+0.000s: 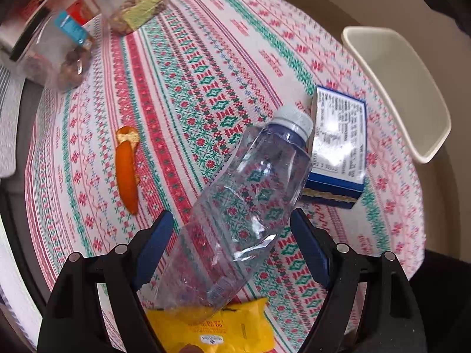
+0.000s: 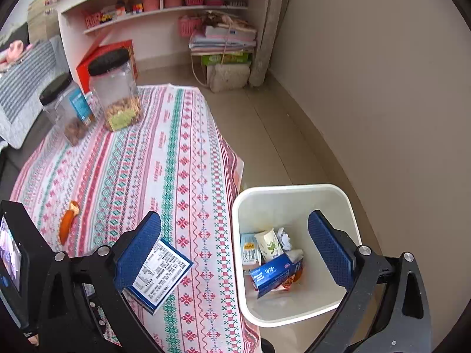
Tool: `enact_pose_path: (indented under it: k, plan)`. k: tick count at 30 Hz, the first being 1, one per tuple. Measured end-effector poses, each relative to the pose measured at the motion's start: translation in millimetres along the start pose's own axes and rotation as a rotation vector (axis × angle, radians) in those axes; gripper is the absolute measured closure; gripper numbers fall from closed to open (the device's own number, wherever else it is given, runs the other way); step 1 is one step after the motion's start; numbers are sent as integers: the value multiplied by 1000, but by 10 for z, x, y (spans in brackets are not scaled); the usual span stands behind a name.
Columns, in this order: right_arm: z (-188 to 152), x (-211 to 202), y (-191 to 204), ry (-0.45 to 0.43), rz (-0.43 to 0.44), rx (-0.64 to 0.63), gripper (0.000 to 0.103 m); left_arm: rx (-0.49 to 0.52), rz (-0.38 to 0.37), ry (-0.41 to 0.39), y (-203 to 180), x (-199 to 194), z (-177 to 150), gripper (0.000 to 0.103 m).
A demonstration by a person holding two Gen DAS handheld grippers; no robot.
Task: Collect trash
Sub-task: 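Grasp the clear plastic water bottle with the left gripper, then grasp the white-blue receipt card with the right gripper while the left gripper holds the bottle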
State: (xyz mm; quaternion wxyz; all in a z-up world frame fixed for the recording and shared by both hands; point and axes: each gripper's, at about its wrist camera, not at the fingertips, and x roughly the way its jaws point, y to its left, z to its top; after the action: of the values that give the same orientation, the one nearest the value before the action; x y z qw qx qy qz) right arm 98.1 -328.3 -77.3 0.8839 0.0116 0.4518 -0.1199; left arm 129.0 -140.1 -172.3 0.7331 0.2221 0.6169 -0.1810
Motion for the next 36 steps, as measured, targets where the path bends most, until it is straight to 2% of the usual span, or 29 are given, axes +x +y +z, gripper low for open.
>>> enact_pose_path:
  k: [3, 4, 7, 8, 9, 10, 12, 16, 18, 19, 20, 24, 27, 29, 31, 33, 36]
  plan:
    - [-16, 83, 40, 30, -13, -18, 7, 3, 7, -32, 6, 2, -38, 30]
    - [-26, 117, 54, 42, -16, -25, 7, -3, -11, -53, 22, -33, -58, 40]
    - [-67, 198, 86, 81, -6, -25, 7, -46, -43, -99, 133, -165, -107, 57]
    - [-91, 252, 107, 110, 9, -20, 7, -67, -54, -118, 184, -220, -126, 72]
    - [-116, 299, 125, 136, 22, -13, 7, -101, -72, -142, 258, -299, -154, 73]
    - [-134, 334, 141, 153, 32, -7, 7, -125, -76, -153, 307, -353, -157, 78]
    - [-192, 439, 195, 213, 66, 10, 7, -167, -101, -176, 419, -462, -200, 79]
    - [-290, 569, 312, 289, 107, 30, 7, -170, -142, -160, 465, -510, -268, 79]
    - [-290, 561, 331, 287, 106, 37, 7, -206, -159, -133, 518, -492, -254, 68]
    - [-279, 538, 329, 276, 103, 43, 7, -217, -172, -125, 533, -464, -212, 56]
    - [-268, 525, 319, 270, 101, 48, 7, -228, -179, -118, 556, -436, -163, 52]
    - [-229, 506, 251, 261, 106, 65, 7, -239, -117, -31, 544, -288, 9, 46]
    - [-216, 554, 254, 272, 103, 58, 7, -257, -102, 34, 550, -136, 113, 40]
    - [-223, 577, 267, 283, 104, 53, 7, -279, -102, 65, 568, -33, 155, 39]
    - [-232, 587, 300, 289, 107, 45, 7, -294, -133, 78, 576, 50, 179, 41]
    - [-259, 588, 332, 293, 108, 38, 7, -297, -153, 63, 577, 57, 156, 45]
    - [-305, 628, 383, 321, 111, 31, 7, -309, -189, 34, 630, -2, 96, 46]
